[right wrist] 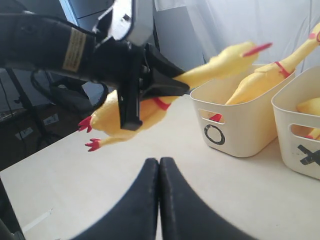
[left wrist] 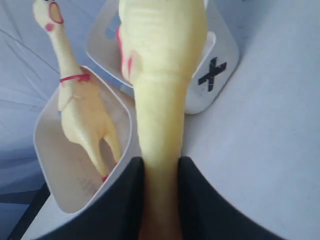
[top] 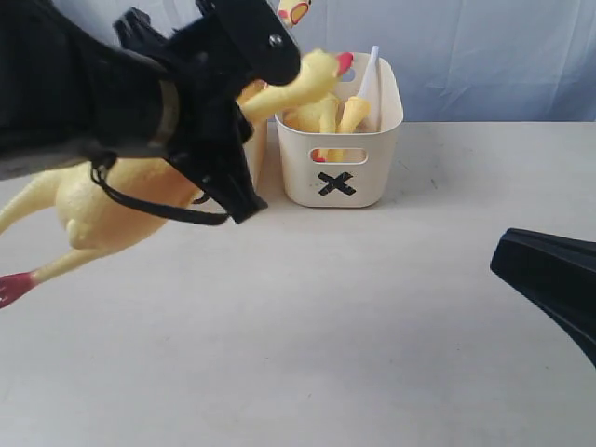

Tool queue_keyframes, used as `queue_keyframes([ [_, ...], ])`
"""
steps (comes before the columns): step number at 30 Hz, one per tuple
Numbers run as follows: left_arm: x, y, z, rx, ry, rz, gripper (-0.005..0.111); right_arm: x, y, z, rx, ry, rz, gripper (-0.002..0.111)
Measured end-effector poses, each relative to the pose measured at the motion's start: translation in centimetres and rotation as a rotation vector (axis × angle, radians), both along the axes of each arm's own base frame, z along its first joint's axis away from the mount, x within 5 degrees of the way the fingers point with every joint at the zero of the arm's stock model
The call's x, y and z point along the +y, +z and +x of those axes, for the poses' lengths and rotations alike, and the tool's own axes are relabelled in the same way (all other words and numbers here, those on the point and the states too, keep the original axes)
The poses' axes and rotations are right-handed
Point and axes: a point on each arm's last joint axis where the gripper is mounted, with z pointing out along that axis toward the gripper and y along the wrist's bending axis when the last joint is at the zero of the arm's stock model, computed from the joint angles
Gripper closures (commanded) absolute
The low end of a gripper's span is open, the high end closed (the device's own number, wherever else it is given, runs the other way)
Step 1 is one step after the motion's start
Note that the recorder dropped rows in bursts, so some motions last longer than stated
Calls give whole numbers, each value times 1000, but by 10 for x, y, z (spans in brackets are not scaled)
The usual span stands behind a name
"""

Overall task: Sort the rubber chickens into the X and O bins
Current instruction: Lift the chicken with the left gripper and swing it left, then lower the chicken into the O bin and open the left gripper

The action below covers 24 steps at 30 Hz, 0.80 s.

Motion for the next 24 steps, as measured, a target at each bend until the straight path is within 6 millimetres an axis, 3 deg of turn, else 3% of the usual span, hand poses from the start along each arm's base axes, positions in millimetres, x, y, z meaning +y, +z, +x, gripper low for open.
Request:
queue_keyframes([
  [10,69,48,15,-135,170,-166,107,0,0,0,0,0,0,108],
  [11,85,57,19,-174,208,-225,107,0,0,0,0,0,0,108],
  [15,113,68,31,-242,284,-314,107,0,0,0,0,0,0,108],
  [17,143,76,45,-312,352,-433,107,0,0,0,0,0,0,108],
  [21,170,86,56,-392,383,-600,107,0,0,0,0,0,0,108],
  [24,203,87,77,-471,433,-834,107,0,0,0,0,0,0,108],
])
